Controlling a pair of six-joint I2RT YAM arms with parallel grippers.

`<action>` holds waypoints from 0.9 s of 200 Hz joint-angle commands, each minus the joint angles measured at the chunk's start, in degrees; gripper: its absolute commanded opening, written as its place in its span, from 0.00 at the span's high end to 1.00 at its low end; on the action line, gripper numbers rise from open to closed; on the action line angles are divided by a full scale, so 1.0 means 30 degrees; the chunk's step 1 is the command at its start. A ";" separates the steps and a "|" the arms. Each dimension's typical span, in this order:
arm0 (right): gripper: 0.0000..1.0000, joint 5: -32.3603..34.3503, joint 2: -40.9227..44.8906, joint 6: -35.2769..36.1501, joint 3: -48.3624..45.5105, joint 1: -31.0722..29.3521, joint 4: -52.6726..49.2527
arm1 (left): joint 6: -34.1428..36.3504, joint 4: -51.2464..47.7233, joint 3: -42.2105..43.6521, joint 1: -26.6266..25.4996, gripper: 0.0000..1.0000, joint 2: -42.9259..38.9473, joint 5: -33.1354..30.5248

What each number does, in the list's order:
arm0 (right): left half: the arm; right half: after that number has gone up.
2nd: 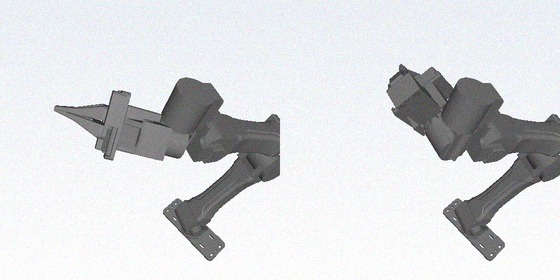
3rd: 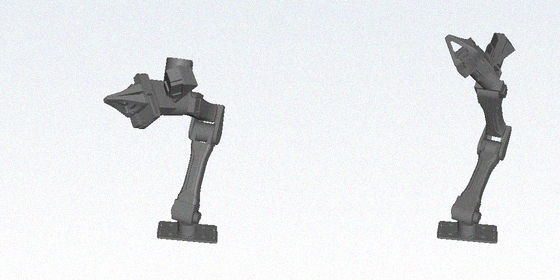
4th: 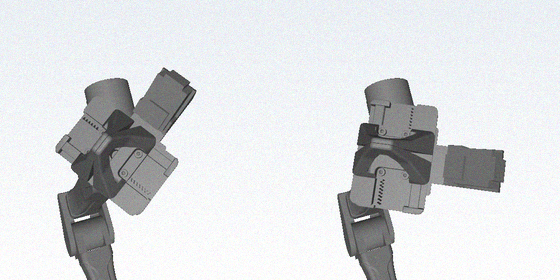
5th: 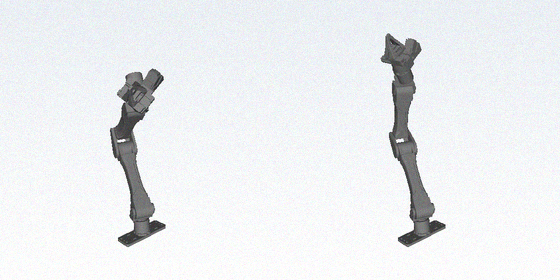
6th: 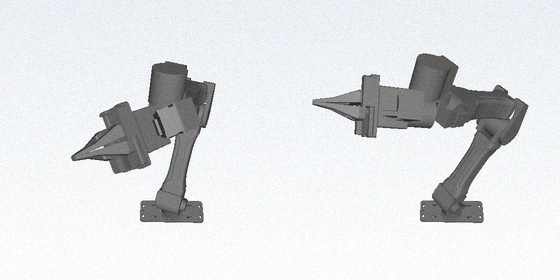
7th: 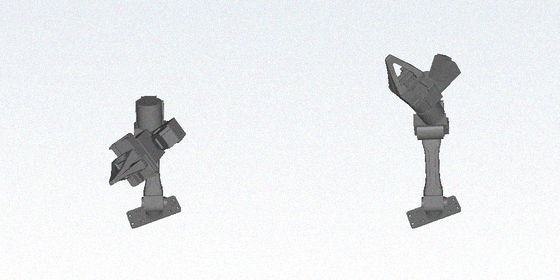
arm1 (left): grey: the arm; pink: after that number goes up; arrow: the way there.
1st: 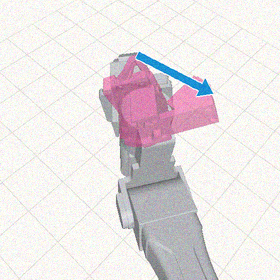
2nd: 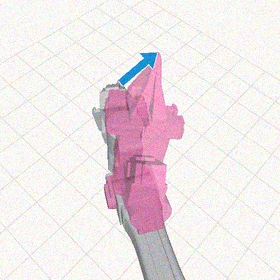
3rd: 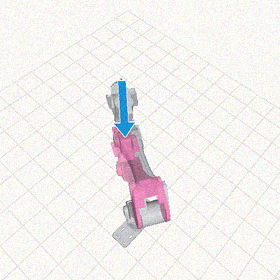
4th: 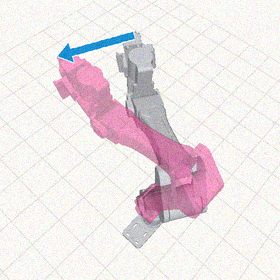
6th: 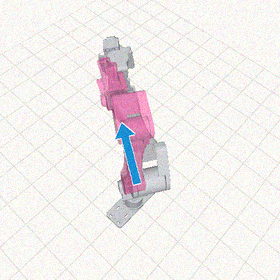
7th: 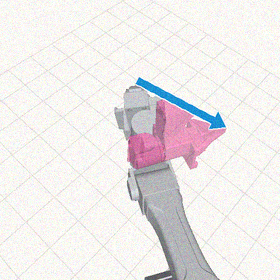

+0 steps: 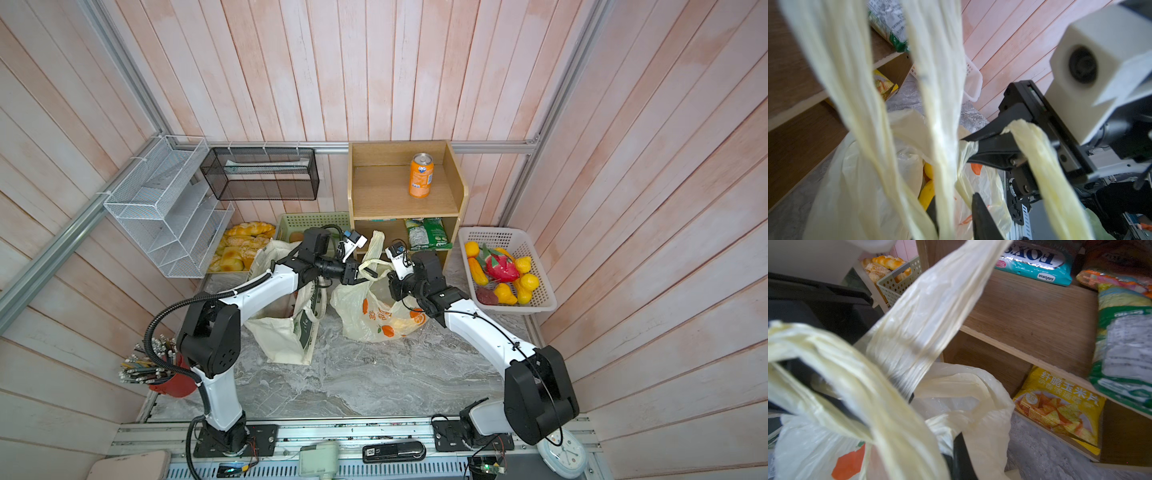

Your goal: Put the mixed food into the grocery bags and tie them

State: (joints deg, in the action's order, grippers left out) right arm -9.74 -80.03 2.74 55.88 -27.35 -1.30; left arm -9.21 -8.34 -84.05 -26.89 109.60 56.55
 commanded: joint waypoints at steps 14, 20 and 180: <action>1.00 0.1705 0.0565 -0.0467 0.0042 -0.0083 0.0356 | 0.1098 -0.0722 0.0625 0.0293 0.63 -0.0890 0.0105; 1.00 0.1729 0.0573 -0.0546 0.0045 -0.0079 0.0377 | 0.1211 -0.0749 0.0667 0.0297 0.62 -0.0934 0.0139; 1.00 -0.0108 0.0055 -0.0666 -0.0546 -0.0719 0.0178 | -0.0302 0.2429 0.1460 0.0308 0.47 -0.1399 0.1755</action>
State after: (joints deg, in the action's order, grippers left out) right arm -9.10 -79.42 0.84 55.61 -28.56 -0.84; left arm -7.35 -5.80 -80.68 -26.30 106.69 58.81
